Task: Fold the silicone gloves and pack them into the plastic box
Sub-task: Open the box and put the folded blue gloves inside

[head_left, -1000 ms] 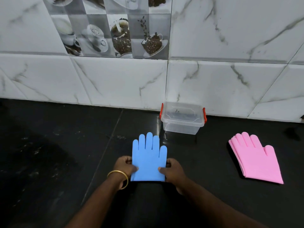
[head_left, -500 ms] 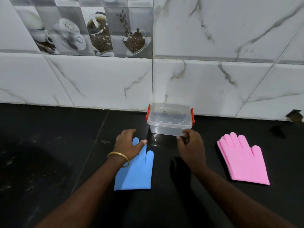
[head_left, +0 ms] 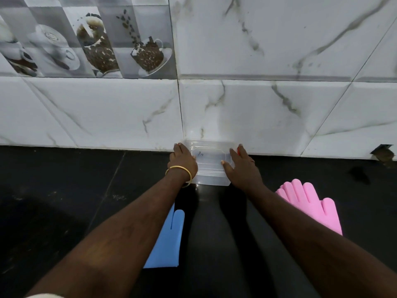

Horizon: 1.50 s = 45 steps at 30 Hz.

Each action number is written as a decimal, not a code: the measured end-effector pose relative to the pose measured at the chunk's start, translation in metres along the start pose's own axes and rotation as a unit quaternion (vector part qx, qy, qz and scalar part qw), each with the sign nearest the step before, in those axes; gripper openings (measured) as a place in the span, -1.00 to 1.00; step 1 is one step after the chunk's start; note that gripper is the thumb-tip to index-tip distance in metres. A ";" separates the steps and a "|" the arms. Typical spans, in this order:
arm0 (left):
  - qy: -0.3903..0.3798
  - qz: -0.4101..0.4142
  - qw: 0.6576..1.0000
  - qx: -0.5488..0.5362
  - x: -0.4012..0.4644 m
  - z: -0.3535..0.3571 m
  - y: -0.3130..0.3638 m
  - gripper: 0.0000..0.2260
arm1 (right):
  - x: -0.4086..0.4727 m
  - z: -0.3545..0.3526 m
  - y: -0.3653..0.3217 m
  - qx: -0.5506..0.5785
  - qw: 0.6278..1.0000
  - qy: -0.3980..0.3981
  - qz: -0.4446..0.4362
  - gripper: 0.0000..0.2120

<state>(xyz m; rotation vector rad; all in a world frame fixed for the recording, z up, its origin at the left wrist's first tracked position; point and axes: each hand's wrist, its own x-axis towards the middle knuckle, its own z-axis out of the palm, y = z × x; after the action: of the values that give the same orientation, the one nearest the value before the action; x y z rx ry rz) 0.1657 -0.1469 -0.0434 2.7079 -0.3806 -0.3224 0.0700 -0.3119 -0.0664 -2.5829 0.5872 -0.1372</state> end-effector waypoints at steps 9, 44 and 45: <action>-0.029 0.024 0.999 0.016 -0.043 0.016 0.018 -0.36 | -0.028 -0.011 0.033 0.001 1.000 -0.029 0.009 -0.42; -0.043 0.197 0.964 0.172 -0.187 0.073 0.032 -0.19 | -0.193 -0.024 0.070 0.262 0.954 0.092 0.117 -0.69; -0.036 0.198 0.965 0.171 -0.187 0.075 0.031 -0.19 | -0.194 -0.023 0.069 0.249 0.956 0.102 0.117 -0.67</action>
<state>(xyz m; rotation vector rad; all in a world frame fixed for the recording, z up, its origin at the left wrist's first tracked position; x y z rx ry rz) -0.0366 -0.1422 -0.0665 2.8608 -1.0677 -0.2582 -0.1362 -0.2931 -0.0774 -2.0083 0.8119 -0.4187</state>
